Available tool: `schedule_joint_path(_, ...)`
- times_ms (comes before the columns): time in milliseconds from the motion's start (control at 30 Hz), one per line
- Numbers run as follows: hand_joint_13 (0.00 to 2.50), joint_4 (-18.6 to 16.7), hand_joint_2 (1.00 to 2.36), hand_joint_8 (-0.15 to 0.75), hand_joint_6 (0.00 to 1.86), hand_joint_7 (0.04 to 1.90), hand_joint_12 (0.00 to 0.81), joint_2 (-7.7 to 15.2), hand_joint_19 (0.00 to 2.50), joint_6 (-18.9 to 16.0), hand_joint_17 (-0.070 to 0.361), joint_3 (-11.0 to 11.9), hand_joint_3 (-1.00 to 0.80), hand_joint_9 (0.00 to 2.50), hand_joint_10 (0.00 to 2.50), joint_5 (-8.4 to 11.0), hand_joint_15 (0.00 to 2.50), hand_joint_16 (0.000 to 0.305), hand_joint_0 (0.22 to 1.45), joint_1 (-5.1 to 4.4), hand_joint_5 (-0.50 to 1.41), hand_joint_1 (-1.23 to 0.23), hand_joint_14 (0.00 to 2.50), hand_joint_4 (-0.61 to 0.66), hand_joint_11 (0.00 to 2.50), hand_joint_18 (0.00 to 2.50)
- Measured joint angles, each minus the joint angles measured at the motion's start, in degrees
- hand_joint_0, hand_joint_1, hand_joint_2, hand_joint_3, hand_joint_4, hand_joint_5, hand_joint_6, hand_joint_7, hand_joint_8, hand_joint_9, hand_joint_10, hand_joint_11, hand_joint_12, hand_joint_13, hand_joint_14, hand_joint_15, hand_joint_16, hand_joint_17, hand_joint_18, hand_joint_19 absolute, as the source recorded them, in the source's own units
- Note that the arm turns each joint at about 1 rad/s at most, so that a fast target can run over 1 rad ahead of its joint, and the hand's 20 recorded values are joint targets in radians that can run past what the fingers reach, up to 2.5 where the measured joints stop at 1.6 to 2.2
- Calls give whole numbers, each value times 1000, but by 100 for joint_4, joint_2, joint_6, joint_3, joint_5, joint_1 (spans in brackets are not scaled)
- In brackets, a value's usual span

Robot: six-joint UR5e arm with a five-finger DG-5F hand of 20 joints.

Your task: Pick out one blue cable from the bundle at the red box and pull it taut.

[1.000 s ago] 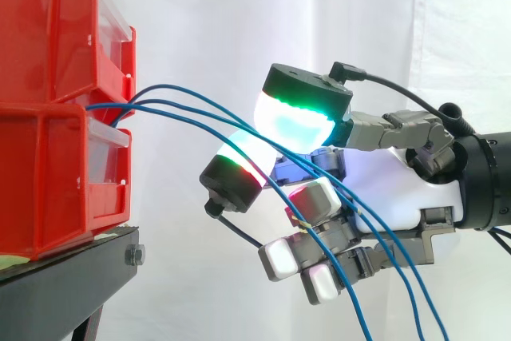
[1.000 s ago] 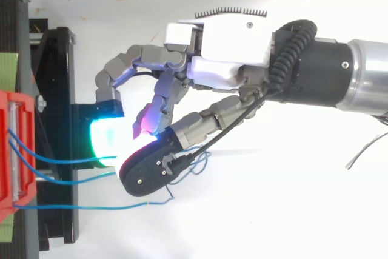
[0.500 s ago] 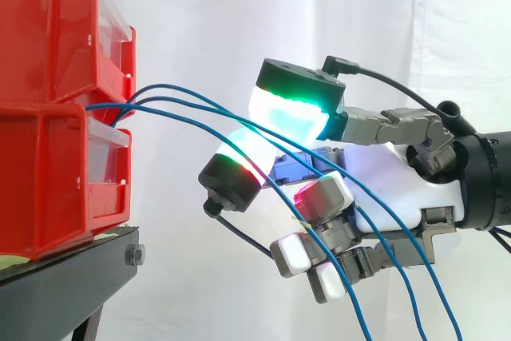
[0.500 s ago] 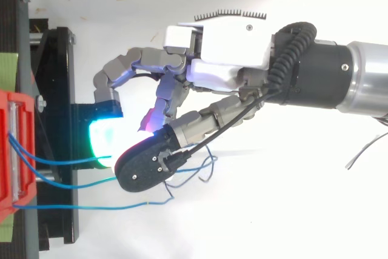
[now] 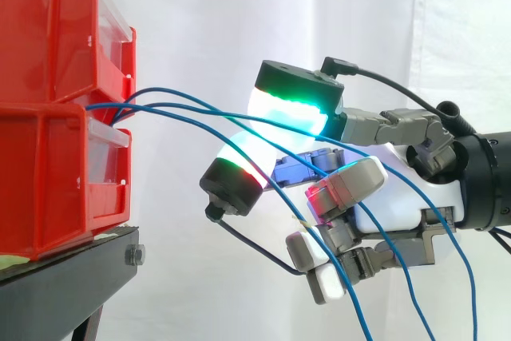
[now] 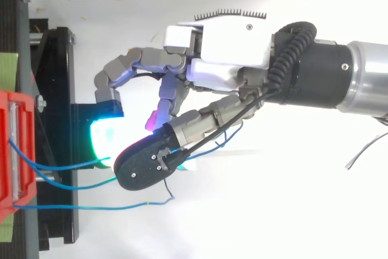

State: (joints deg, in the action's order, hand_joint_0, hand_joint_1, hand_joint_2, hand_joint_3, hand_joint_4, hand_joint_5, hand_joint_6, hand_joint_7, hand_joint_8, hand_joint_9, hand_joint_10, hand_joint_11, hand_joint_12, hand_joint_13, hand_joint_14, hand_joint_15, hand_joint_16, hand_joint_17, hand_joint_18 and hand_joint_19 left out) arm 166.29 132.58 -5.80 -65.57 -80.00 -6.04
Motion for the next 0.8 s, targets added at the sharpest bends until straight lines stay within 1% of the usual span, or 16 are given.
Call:
schedule_joint_path(100, 1262, 0, 1020, 330, 896, 1165, 380, 0, 454, 0, 113, 0, -185, 1447, 36, 1, 638, 50, 579, 0, -90, -563, 22, 83, 1140, 1057)
schedule_joint_path(167, 1341, 0, 1021, 307, 901, 1158, 366, 0, 503, 0, 102, 0, -197, 1430, 38, 1, 770, 45, 579, -1, -99, -555, 27, 90, 1230, 1024)
schedule_joint_path(233, 1377, 0, 1022, 298, 904, 1142, 366, -1, 509, 0, 101, 0, -202, 1440, 37, 1, 842, 45, 581, -1, -102, -555, 28, 91, 1268, 1026)
schedule_joint_path(367, 1420, 0, 1022, 297, 907, 1120, 363, -1, 518, 0, 101, 0, -219, 1448, 40, 0, 906, 45, 585, -3, -106, -552, 30, 102, 1320, 1034)
schedule_joint_path(467, 1469, 0, 1022, 291, 908, 1115, 358, -2, 521, 0, 101, 0, -227, 1462, 36, 1, 979, 45, 585, -3, -109, -541, 32, 107, 1403, 1034)
schedule_joint_path(700, 1518, 0, 1021, 270, 912, 1092, 350, -1, 550, 7, 101, 0, -238, 1455, 35, 1, 1113, 45, 587, -5, -114, -531, 30, 108, 1450, 1036)
schedule_joint_path(800, 1523, 0, 1021, 275, 913, 1085, 342, -3, 560, 8, 102, 0, -243, 1440, 34, 1, 1151, 45, 587, -4, -117, -528, 30, 109, 1474, 1036)
